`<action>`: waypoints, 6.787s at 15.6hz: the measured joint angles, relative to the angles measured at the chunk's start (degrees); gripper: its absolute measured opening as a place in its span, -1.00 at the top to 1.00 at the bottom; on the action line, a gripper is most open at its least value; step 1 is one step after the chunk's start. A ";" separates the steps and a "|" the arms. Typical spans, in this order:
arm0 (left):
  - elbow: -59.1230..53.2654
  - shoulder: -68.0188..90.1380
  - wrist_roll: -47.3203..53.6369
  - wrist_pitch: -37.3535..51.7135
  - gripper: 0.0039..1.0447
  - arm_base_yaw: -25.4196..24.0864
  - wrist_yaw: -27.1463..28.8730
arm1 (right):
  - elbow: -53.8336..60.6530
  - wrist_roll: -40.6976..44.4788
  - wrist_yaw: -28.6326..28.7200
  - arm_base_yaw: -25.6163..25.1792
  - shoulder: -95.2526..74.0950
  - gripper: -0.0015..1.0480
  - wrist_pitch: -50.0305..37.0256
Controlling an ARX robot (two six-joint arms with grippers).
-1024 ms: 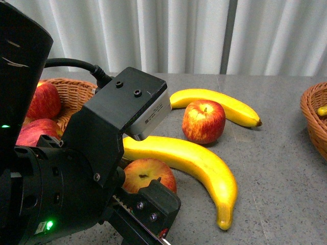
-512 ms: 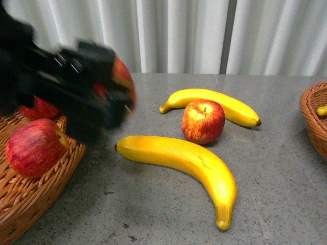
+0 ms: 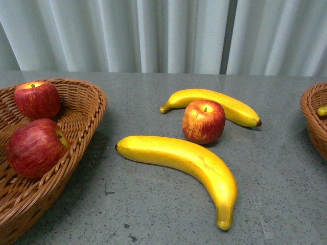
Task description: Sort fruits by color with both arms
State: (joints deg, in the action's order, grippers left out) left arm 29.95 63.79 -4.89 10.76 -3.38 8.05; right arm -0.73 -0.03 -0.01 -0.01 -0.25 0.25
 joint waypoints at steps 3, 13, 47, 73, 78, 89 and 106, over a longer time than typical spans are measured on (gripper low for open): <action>-0.44 0.63 -3.50 0.52 -0.64 1.46 1.97 | 0.00 0.00 0.00 0.00 0.00 -0.87 -0.02; 30.67 29.33 12.26 -4.20 -0.88 27.71 -12.74 | 0.00 0.00 0.00 0.00 0.00 -0.87 -0.02; 18.21 18.27 3.34 4.61 -0.25 17.88 6.32 | 0.00 0.00 0.00 0.00 0.00 -0.87 0.00; -21.86 -33.31 5.09 11.45 0.98 11.32 0.04 | 0.00 0.00 0.00 0.00 0.00 -0.87 0.00; -25.75 -41.05 4.98 7.65 0.98 3.06 -7.43 | 0.00 0.00 0.00 0.00 0.00 -0.87 0.02; -29.11 -54.14 5.01 -0.94 0.98 3.43 -8.07 | 0.00 0.00 0.00 0.00 0.00 -0.87 0.00; -29.09 -63.21 4.92 -11.02 -0.88 3.43 -8.04 | -0.02 -0.09 0.15 -0.02 -0.02 -0.87 0.17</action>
State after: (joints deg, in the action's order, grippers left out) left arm 0.86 0.58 0.03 -0.25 0.05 0.01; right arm -0.75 -0.12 0.14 -0.03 -0.27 0.43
